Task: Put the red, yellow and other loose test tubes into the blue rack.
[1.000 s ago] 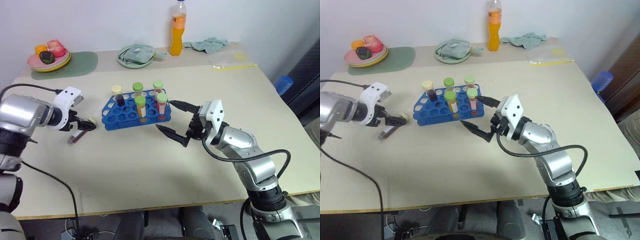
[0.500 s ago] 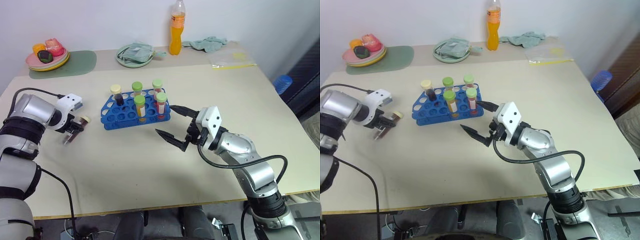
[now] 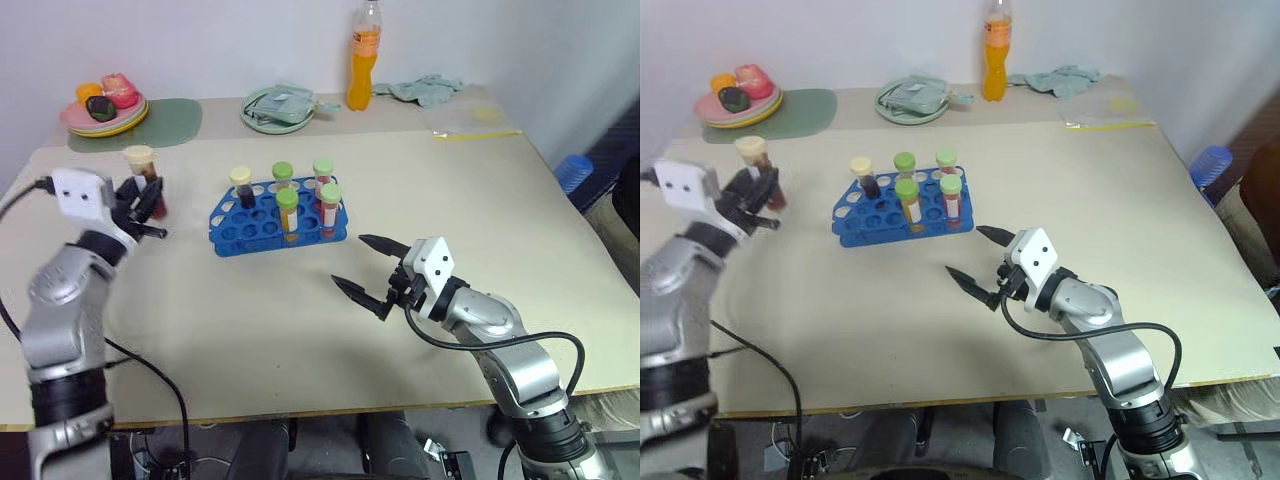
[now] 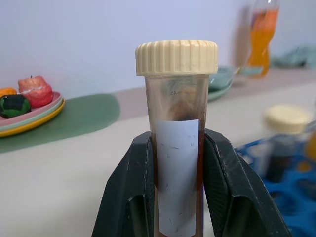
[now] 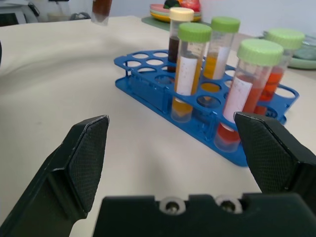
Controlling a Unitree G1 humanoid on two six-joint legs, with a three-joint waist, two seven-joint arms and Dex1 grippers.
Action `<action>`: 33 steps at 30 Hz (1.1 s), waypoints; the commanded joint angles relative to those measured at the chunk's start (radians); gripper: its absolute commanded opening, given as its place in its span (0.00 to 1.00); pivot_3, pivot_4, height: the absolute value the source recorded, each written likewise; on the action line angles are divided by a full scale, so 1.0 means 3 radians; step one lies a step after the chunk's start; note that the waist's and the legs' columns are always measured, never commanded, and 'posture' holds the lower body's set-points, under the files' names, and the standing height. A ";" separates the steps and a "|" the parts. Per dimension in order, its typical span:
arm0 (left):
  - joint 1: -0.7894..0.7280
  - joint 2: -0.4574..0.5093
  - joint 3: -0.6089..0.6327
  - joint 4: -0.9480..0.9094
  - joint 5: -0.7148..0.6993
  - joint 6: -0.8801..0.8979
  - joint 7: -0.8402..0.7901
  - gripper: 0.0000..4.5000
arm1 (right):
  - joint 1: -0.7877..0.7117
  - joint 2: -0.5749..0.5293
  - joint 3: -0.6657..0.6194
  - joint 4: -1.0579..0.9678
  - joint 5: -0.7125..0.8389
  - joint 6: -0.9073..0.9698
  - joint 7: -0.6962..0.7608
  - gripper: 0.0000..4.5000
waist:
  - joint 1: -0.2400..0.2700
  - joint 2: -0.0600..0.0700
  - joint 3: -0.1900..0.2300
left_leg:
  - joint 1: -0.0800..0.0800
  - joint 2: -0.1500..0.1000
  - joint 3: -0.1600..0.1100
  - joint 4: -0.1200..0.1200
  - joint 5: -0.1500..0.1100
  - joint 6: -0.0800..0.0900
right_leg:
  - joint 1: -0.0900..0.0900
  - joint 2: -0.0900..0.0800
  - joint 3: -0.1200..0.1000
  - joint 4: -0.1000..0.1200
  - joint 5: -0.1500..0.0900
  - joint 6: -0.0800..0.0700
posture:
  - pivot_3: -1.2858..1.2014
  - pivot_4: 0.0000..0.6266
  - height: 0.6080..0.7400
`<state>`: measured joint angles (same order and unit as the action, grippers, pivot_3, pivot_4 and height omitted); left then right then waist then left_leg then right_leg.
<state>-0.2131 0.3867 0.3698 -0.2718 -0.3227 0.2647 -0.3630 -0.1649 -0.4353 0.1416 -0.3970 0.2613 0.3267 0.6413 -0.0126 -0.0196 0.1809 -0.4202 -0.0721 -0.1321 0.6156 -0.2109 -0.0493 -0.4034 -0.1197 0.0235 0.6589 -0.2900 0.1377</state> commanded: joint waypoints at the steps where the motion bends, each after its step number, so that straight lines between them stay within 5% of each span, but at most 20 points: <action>1: 0.0169 -0.0427 -0.0691 -0.0436 0.0412 -0.0475 0.0258 0.17 | -0.0019 0.0049 0.0029 0.0082 -0.0064 -0.0146 -0.0014 1.00 | 0.0056 -0.0001 -0.0001 | 0.0004 -0.0002 0.0002 0.0001 -0.0001 0.0001 | 0.0008 -0.0001 -0.0002 -0.0003 0.0000 0.0000 | 0.52 0.24 1.00; 9: 0.0122 -0.0826 -0.1101 0.0071 0.0944 -0.0965 0.0652 0.17 | -0.0062 0.0109 0.0016 0.0184 -0.0133 -0.0224 -0.0069 1.00 | 0.0049 0.0002 -0.0004 | 0.0016 -0.0001 0.0012 -0.0003 -0.0001 0.0002 | 0.0020 0.0004 -0.0002 -0.0015 0.0004 0.0004 | 0.52 0.24 1.00; 32: -0.0332 -0.0959 -0.1130 0.1001 0.0835 -0.1246 0.0600 0.17 | 0.0033 0.0183 0.0041 0.0082 -0.0150 -0.0183 -0.0187 1.00 | 0.0058 0.0002 -0.0004 | 0.0017 -0.0002 0.0009 -0.0001 -0.0002 0.0003 | 0.0024 0.0005 -0.0005 -0.0018 0.0004 0.0005 | 0.52 0.24 1.00; 33: -0.0319 -0.0971 -0.1117 0.0990 0.0814 -0.1223 0.0603 0.28 | 0.0036 0.0179 0.0039 0.0077 -0.0151 -0.0183 -0.0187 1.00 | 0.0059 0.0002 -0.0004 | 0.0017 -0.0002 0.0009 -0.0001 -0.0002 0.0003 | 0.0025 0.0005 -0.0005 -0.0018 0.0004 0.0005 | 0.52 0.24 1.00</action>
<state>-0.3021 0.1019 0.0330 0.0545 -0.0550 -0.0957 -0.1740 -0.1564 -0.3845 0.1590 -0.3236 0.2110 0.2792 0.5872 0.0052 -0.0191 0.1798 -0.4152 -0.0726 -0.1294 0.6154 -0.2114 -0.0484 -0.3960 -0.1183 0.0220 0.6535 -0.2888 0.1390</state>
